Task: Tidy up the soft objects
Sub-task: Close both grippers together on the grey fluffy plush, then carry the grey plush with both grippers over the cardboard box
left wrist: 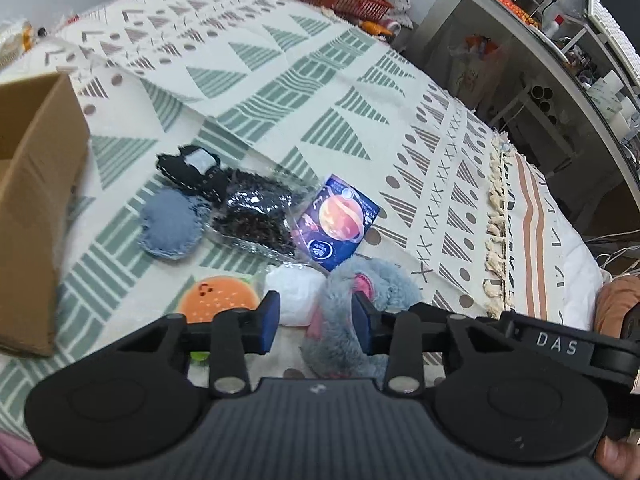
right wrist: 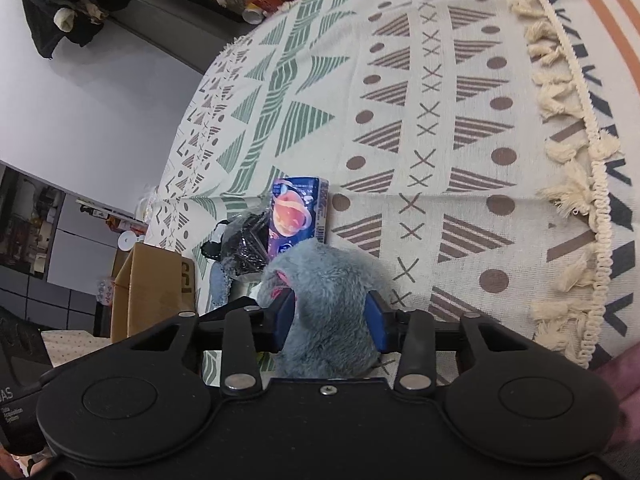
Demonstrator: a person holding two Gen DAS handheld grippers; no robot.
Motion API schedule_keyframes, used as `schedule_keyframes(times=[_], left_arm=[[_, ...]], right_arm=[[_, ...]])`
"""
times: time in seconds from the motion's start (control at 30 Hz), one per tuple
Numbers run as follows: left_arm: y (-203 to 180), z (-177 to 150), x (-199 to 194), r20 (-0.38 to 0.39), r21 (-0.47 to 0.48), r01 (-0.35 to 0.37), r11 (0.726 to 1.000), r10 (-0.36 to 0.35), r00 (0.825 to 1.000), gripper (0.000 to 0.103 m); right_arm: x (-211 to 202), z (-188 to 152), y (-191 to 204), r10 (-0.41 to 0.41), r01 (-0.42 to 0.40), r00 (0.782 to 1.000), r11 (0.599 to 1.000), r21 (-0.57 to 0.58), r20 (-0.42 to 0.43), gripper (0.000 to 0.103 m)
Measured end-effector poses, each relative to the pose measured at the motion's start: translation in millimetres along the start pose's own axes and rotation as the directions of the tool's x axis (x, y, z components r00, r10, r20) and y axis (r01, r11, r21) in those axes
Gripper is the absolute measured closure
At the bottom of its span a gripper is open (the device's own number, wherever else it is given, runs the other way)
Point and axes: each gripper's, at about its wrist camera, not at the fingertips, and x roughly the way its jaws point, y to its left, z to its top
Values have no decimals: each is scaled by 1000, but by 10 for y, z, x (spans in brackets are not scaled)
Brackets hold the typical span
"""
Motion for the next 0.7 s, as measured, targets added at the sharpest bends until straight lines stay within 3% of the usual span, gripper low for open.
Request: schedule_keyframes(times=[0.27, 0.37, 0.47, 0.7], left_arm=[[0, -4, 215, -36, -16, 16, 1000, -17, 999, 70], [0, -29, 264, -42, -21, 27, 999, -27, 999, 73], [6, -51, 281, -44, -46, 50, 998, -52, 998, 86], [-5, -63, 99, 2, -49, 71, 996, -71, 997, 88]], right_arm=[[107, 24, -31, -19, 19, 999, 1000, 3, -26, 63], [131, 18, -16, -28, 27, 999, 1000, -9, -27, 71], [106, 8, 10, -28, 28, 1000, 999, -21, -11, 76], [-55, -49, 191, -16, 20, 999, 997, -79, 45, 81]])
